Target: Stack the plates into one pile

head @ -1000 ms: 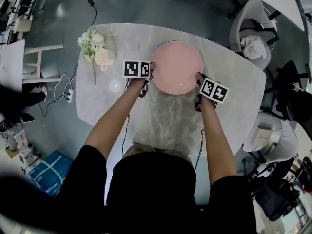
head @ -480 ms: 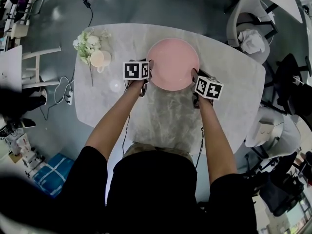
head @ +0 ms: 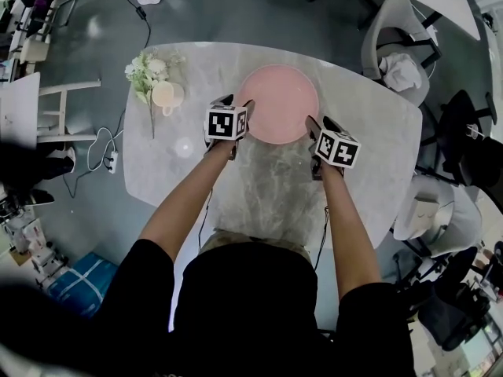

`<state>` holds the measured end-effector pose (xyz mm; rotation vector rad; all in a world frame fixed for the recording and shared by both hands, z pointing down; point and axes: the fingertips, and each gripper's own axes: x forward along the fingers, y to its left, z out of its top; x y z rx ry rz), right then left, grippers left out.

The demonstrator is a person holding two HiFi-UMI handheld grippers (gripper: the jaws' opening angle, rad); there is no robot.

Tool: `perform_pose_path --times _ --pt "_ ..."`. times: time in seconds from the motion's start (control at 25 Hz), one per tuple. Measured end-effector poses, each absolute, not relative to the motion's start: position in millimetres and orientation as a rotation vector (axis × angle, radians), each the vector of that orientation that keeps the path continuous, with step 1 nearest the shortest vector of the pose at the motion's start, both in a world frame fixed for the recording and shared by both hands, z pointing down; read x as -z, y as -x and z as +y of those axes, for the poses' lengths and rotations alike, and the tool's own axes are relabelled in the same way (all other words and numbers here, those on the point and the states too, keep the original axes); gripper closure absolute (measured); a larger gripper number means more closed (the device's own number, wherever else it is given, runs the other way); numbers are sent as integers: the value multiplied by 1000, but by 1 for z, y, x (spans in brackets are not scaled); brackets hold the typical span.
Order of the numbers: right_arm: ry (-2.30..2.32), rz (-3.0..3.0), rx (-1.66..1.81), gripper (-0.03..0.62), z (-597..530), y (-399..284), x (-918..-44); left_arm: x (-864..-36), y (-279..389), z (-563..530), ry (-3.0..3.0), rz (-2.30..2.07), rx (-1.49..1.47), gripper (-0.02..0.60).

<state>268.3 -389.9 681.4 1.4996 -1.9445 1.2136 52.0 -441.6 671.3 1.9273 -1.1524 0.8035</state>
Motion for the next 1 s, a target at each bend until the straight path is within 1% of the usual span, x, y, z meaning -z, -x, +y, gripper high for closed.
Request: perform_pose_path --times 0.2,0.44,0.48,0.52,0.56,0.64,0.68,0.72,0.76,0.84,0.88,0.92,1.0 --pt "-1518 -2035 -1227 388 -363 -260 -641 -637 -37 -406 -1925 -1145 -665 321" --pt "-1471 -2091 -1228 388 -286 -241 -599 -592 -8 -316 -1904 -1108 -450 328" --pt "-1458 -2105 -1236 389 -273 -237 -593 -579 -4 -302 -1915 -1104 -394 350" --pt "-1450 -2120 -1239 388 -261 -232 -586 -566 -1 -287 -1935 -1094 -339 405" --pt "-1449 -2136 -1233 390 -250 -226 -579 -553 1 -272 -1962 -1082 -296 444" --pt "-1457 -2180 -1206 397 -225 -210 -558 -529 5 -238 -2015 -1068 -250 467" --pt "-1461 -2208 -1193 409 -211 -200 -546 -516 9 -221 -2042 -1061 -233 491" --pt "-1464 -2238 -1183 429 -197 -190 -531 -503 12 -205 -2073 -1049 -213 543" --pt "-1468 -2266 -1172 452 -182 -179 -517 -489 15 -190 -2108 -1036 -188 556" --pt "-1482 -2311 -1137 505 -150 -160 -491 -464 22 -160 -2187 -1016 -146 565" --pt "-1493 -2326 -1108 544 -134 -152 -482 -455 26 -145 -2226 -1009 -138 565" --pt "-1507 -2337 -1074 560 -118 -145 -474 -449 29 -131 -2264 -1004 -140 565" --pt "-1551 -2348 -1008 569 -88 -140 -464 -446 28 -105 -2325 -990 -150 565"
